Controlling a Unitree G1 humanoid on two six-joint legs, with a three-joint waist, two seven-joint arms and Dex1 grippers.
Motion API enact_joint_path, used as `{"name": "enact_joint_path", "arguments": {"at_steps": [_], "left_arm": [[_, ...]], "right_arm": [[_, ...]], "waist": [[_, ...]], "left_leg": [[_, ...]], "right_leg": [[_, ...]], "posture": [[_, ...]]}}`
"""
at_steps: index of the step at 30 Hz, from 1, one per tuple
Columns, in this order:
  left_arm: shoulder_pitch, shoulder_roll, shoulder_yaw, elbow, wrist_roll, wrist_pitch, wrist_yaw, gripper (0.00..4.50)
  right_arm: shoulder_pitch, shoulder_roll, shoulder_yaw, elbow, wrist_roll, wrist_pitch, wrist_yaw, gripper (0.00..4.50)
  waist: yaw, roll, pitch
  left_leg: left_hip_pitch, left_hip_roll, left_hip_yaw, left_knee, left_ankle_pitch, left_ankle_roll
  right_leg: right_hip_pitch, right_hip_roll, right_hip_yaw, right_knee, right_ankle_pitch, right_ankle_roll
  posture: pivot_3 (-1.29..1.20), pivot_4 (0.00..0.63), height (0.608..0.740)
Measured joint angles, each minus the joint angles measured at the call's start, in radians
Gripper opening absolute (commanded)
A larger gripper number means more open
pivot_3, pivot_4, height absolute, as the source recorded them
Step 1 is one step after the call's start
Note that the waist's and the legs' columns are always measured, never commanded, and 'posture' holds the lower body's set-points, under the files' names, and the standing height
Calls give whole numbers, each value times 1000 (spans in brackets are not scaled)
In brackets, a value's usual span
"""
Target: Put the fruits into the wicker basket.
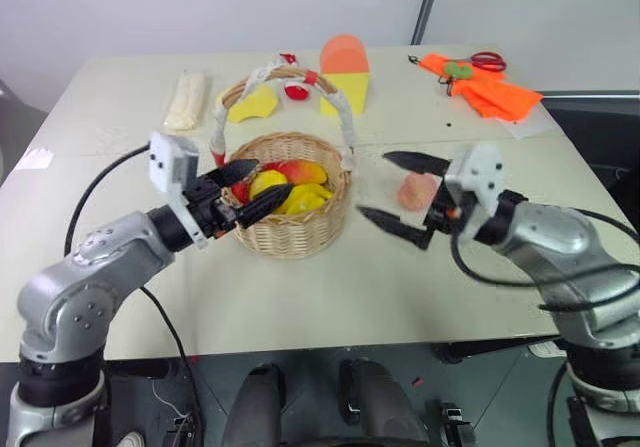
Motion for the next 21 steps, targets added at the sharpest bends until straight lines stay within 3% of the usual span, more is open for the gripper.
{"name": "enact_joint_path", "arguments": {"at_steps": [4, 11, 21], "left_arm": [[41, 16, -23, -14, 107, -84, -80, 4478], [115, 43, -44, -29, 171, -112, -150, 4478], [125, 58, -60, -73, 170, -110, -205, 4478]], "right_arm": [[-41, 104, 47, 195, -120, 4, -123, 4500], [-140, 148, 45, 403, -289, -22, -289, 4500], [-108, 189, -41, 429, -228, 119, -293, 4500]], "waist": [[-1, 0, 0], [0, 0, 0], [-2, 0, 0]], "left_leg": [[0, 0, 0, 0, 0, 0], [-1, 0, 0, -1, 0, 0], [-1, 0, 0, 0, 0, 1]], "right_leg": [[0, 0, 1, 0, 0, -1], [-1, 0, 1, 0, 0, 0], [-1, 0, 1, 1, 0, 0]], "posture": [[0, 150, 737], [0, 150, 737], [0, 150, 737]]}}
